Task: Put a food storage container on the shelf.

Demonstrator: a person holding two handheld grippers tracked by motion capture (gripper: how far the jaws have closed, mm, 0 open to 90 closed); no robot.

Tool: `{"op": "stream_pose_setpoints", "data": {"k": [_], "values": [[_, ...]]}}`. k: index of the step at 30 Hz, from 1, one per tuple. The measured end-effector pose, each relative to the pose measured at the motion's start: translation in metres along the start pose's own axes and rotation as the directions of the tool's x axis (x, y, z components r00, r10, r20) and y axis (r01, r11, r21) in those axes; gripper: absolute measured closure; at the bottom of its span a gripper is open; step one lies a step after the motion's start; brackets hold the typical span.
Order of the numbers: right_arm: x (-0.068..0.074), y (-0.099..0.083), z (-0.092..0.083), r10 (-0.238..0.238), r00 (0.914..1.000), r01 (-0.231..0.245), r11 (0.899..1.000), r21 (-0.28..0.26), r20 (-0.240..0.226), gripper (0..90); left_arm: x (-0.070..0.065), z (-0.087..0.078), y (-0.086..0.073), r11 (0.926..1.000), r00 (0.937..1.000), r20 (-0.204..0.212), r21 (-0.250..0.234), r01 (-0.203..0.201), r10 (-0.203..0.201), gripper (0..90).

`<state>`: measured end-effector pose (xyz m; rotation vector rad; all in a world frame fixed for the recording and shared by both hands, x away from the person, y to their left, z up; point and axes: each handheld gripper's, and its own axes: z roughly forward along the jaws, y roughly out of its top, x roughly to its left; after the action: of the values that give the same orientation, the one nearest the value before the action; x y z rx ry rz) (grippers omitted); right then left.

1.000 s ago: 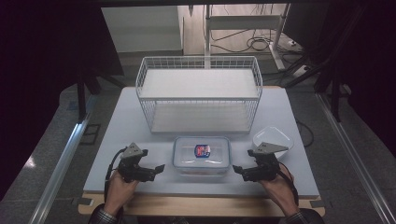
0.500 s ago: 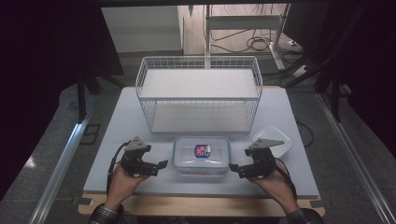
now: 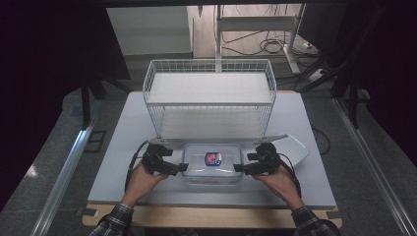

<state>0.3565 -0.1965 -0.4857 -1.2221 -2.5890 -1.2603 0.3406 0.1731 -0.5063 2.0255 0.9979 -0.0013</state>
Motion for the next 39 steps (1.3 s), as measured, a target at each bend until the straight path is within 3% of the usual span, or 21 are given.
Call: {"op": "stream_pose_setpoints", "data": {"k": [3, 5, 6, 8, 10, 14, 17, 20, 21, 22, 25, 27, 28, 30, 32, 33, 36, 39], "values": [[-0.006, 0.001, 0.005, 0.056, 0.9967, -0.055, 0.998, 0.020, -0.059, 15.0, 0.005, 0.009, 0.002, 0.9985, 0.9945, 0.097, 0.043, 0.035, -0.039, 2.6], [-0.008, 0.001, 0.009, 0.085, 0.9917, -0.082, 0.996, 0.035, -0.097, 15.0, 0.006, 0.015, 0.003, 0.9976, 0.9880, 0.145, 0.051, 0.047, -0.054, 2.4], [-0.008, 0.001, 0.009, 0.085, 0.9917, -0.082, 0.996, 0.035, -0.097, 15.0, 0.006, 0.015, 0.003, 0.9976, 0.9880, 0.145, 0.051, 0.047, -0.054, 2.5], [-0.008, 0.003, 0.014, 0.117, 0.9837, -0.110, 0.992, 0.060, -0.137, 14.8, 0.004, 0.023, 0.005, 0.9951, 0.9760, 0.206, 0.081, 0.057, -0.072, 3.8], [-0.008, 0.004, 0.018, 0.139, 0.9797, -0.130, 0.989, 0.075, -0.144, 13.2, 0.003, 0.024, 0.006, 0.9931, 0.9757, 0.202, 0.095, 0.068, -0.086, 1.4], [-0.012, 0.003, 0.020, 0.184, 0.9693, -0.171, 0.981, 0.091, -0.163, 13.4, 0.002, 0.016, 0.003, 0.9954, 0.9784, 0.195, 0.078, 0.056, -0.070, 8.7], [-0.016, 0.001, 0.021, 0.230, 0.9548, -0.214, 0.972, 0.101, -0.189, 14.1, 0.005, 0.014, 0.000, 0.9937, 0.9712, 0.214, 0.061, 0.094, -0.105, 14.1], [-0.015, 0.000, 0.019, 0.231, 0.9552, -0.217, 0.972, 0.095, -0.185, 17.1, 0.006, 0.010, -0.001, 0.9939, 0.9707, 0.216, 0.051, 0.098, -0.106, 20.1], [-0.012, 0.001, 0.012, 0.203, 0.9647, -0.193, 0.978, 0.072, -0.168, 25.4, 0.001, 0.007, -0.002, 0.9967, 0.9767, 0.201, 0.045, 0.067, -0.075, 20.7], [-0.012, 0.001, 0.009, 0.196, 0.9669, -0.188, 0.980, 0.061, -0.164, 28.6, -0.001, 0.006, -0.003, 0.9978, 0.9797, 0.192, 0.042, 0.052, -0.059, 20.9], [-0.011, -0.002, 0.002, 0.208, 0.9633, -0.204, 0.978, 0.038, -0.170, 36.6, -0.007, 0.000, -0.007, 0.9996, 0.9841, 0.176, 0.020, 0.019, -0.023, 23.7], [-0.011, -0.006, -0.004, 0.216, 0.9570, -0.215, 0.976, 0.027, -0.193, 42.1, -0.006, -0.007, -0.013, 0.9976, 0.9789, 0.196, -0.028, 0.063, -0.056, 34.7], [-0.010, -0.007, -0.006, 0.212, 0.9565, -0.211, 0.977, 0.030, -0.200, 43.7, -0.005, -0.010, -0.016, 0.9969, 0.9762, 0.210, -0.044, 0.065, -0.054, 40.0], [-0.007, -0.012, -0.010, 0.211, 0.9538, -0.211, 0.977, 0.025, -0.214, 46.6, -0.008, -0.013, -0.018, 0.9976, 0.9791, 0.200, -0.051, 0.048, -0.036, 43.4], [-0.004, -0.015, -0.012, 0.199, 0.9580, -0.201, 0.980, 0.011, -0.207, 46.9, -0.011, -0.015, -0.018, 0.9983, 0.9821, 0.187, -0.047, 0.034, -0.025, 44.4], [0.001, -0.016, -0.015, 0.179, 0.9655, -0.182, 0.983, 0.004, -0.189, 47.9, -0.015, -0.017, -0.019, 0.9981, 0.9847, 0.173, -0.054, 0.030, -0.020, 45.5], [0.004, -0.017, -0.017, 0.173, 0.9682, -0.176, 0.984, 0.000, -0.181, 49.3, -0.018, -0.019, -0.024, 0.9962, 0.9839, 0.176, -0.074, 0.046, -0.033, 49.2], [0.011, -0.021, -0.020, 0.171, 0.9711, -0.176, 0.984, -0.016, -0.166, 50.1, -0.022, -0.021, -0.028, 0.9912, 0.9830, 0.170, -0.099, 0.088, -0.070, 50.9]]}}
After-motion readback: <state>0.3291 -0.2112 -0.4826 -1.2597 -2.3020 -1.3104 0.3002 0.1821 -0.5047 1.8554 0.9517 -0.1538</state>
